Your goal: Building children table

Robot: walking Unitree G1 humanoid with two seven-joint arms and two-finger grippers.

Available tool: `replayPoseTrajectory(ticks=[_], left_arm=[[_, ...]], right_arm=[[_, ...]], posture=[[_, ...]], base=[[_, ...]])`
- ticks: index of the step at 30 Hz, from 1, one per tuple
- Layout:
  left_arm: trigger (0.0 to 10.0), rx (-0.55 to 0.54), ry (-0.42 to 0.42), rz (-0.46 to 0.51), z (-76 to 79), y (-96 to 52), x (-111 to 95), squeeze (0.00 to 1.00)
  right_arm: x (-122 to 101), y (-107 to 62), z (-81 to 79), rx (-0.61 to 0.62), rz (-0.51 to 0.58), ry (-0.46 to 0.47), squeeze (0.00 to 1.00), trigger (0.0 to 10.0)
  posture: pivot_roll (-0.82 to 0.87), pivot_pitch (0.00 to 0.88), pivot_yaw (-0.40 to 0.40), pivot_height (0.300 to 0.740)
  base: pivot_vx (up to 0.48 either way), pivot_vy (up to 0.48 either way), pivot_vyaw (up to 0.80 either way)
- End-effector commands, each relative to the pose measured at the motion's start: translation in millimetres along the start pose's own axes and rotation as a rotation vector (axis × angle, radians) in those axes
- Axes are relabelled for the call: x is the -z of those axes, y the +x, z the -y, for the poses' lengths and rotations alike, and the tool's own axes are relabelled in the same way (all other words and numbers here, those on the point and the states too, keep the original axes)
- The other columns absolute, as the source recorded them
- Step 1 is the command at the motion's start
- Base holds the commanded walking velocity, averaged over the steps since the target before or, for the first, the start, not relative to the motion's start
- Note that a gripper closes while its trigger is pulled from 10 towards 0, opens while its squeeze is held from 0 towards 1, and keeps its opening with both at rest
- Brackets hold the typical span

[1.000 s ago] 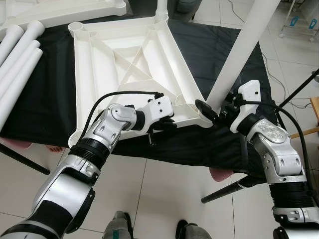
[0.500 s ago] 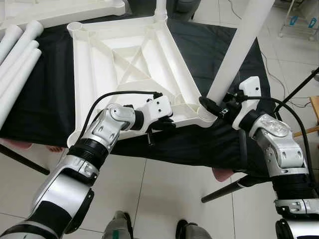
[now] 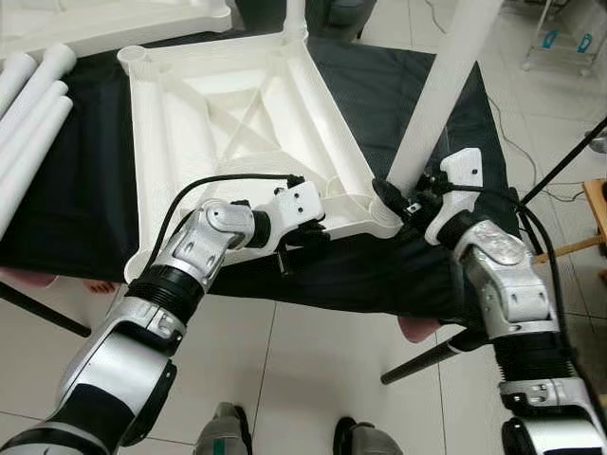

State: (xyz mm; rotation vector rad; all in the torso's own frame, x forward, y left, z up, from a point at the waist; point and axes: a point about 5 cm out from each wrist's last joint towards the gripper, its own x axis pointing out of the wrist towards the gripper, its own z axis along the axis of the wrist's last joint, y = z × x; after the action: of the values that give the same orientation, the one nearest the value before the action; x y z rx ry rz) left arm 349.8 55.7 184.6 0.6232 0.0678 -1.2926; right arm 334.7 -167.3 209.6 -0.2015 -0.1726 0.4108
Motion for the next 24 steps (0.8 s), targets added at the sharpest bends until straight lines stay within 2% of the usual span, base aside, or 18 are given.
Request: replayPoseTrajectory(ticks=[1,5,11,12,13,14,15,17,18,21,24], left_arm=[[0.0,0.061,0.013,0.109,10.1,5.9,-10,0.0],[0.0,0.068,0.012,0.109,10.9,6.0,-10,0.0],[0.0,0.071,0.011,0.11,11.8,6.2,-10,0.0],[0.0,0.072,0.01,0.11,12.1,6.3,-9,0.0],[0.0,0.072,0.01,0.11,12.1,6.3,-9,0.0],[0.0,0.073,0.01,0.11,12.3,6.4,-9,0.0],[0.0,0.073,0.01,0.11,12.3,6.4,-9,0.0],[0.0,0.074,0.008,0.111,12.8,6.7,-9,0.0],[0.0,0.074,0.008,0.111,12.8,6.7,-9,0.0],[0.0,0.073,0.006,0.114,13.5,7.4,-10,0.0],[0.0,0.072,0.005,0.114,13.5,7.4,-10,0.0]], right_arm=[[40,-13.4,15.0,0.147,-0.211,-0.013,0.0,0.0],[59,-18.4,14.8,0.328,-0.304,0.038,0.0,0.0],[71,-25.0,7.1,0.465,-0.376,0.023,0.0,0.0],[74,-27.4,2.4,0.524,-0.391,0.018,0.0,0.0],[74,-27.4,2.4,0.524,-0.391,0.018,0.0,0.0],[76,-30.5,-2.3,0.6,-0.408,0.021,0.0,0.0],[76,-30.5,-2.3,0.6,-0.408,0.021,0.0,0.0],[78,-36.6,-12.1,0.742,-0.43,0.004,0.0,0.0],[78,-36.6,-12.1,0.742,-0.43,0.004,0.0,0.0],[80,-41.4,-28.9,0.841,-0.445,-0.005,0.0,0.0],[80,-42.6,-37.1,0.87,-0.451,0.0,0.0,0.0]], posture=[[0.17,0.202,-0.001,0.74],[0.16,0.201,0.002,0.74],[0.16,0.199,0.001,0.74],[0.16,0.199,0.001,0.74],[0.16,0.199,0.001,0.74],[0.16,0.199,0.001,0.74],[0.16,0.199,0.001,0.74],[0.16,0.2,-0.001,0.74],[0.16,0.2,-0.001,0.74],[0.16,0.203,-0.004,0.74],[0.16,0.203,-0.004,0.74]], base=[[0.0,0.0,0.0],[0.0,0.0,0.0],[0.0,0.0,0.0],[0.0,0.0,0.0],[0.0,0.0,0.0],[0.0,0.0,0.0],[0.0,0.0,0.0],[0.0,0.0,0.0],[0.0,0.0,0.0],[0.0,0.0,0.0],[0.0,0.0,0.0]])
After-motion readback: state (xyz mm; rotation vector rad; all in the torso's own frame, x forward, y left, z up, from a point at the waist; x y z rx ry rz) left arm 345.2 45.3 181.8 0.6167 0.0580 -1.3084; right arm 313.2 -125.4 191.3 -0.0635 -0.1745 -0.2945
